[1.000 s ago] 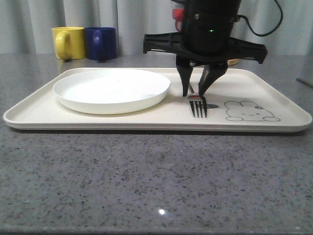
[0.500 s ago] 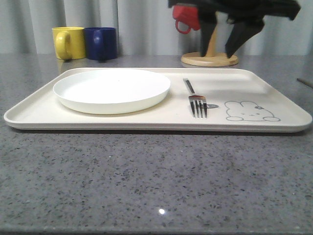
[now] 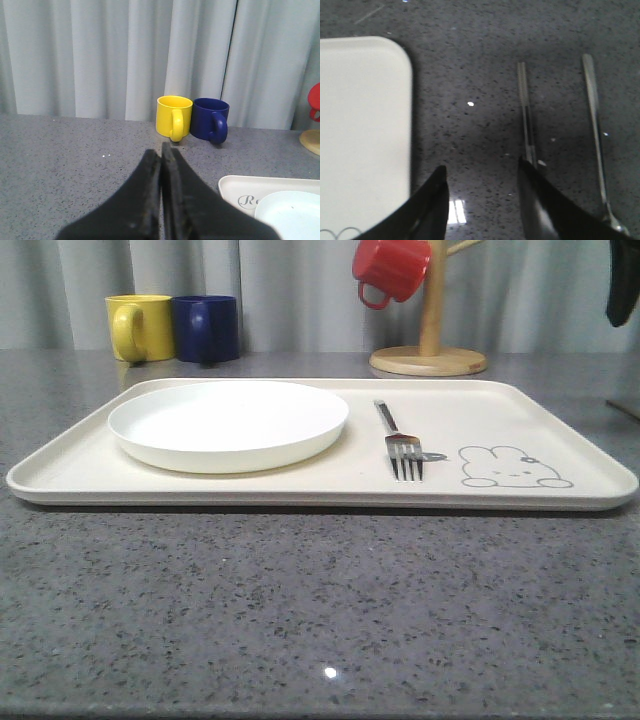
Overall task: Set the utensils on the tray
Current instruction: 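Move the right gripper back and grasp the metal chopsticks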
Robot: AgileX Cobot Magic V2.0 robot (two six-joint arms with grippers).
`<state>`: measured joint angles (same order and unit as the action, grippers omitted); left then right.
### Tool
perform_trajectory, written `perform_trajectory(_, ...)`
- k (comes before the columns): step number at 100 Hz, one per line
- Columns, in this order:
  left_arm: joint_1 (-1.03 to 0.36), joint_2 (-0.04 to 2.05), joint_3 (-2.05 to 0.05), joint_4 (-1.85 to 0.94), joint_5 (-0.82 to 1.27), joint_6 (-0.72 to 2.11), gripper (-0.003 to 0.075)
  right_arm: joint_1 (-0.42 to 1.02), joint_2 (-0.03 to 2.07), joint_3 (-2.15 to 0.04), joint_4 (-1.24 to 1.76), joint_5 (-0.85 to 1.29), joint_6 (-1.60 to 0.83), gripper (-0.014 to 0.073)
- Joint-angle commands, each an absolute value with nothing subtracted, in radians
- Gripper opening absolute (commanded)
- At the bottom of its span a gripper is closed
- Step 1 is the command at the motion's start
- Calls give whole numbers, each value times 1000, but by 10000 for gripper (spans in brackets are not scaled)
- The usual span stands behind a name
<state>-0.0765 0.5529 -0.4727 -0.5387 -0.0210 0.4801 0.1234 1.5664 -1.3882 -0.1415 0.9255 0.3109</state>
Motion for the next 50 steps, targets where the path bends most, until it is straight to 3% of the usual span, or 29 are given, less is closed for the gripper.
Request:
perform_trajectory(1, -87, 554, -500, -547, -92, 479, -18, 72, 1529, -1393, -116, 868, 239, 342)
perform_trajectory(50, -87, 554, -500, -547, -92, 479, -18, -35, 1663, -1373, 10, 830, 67, 342)
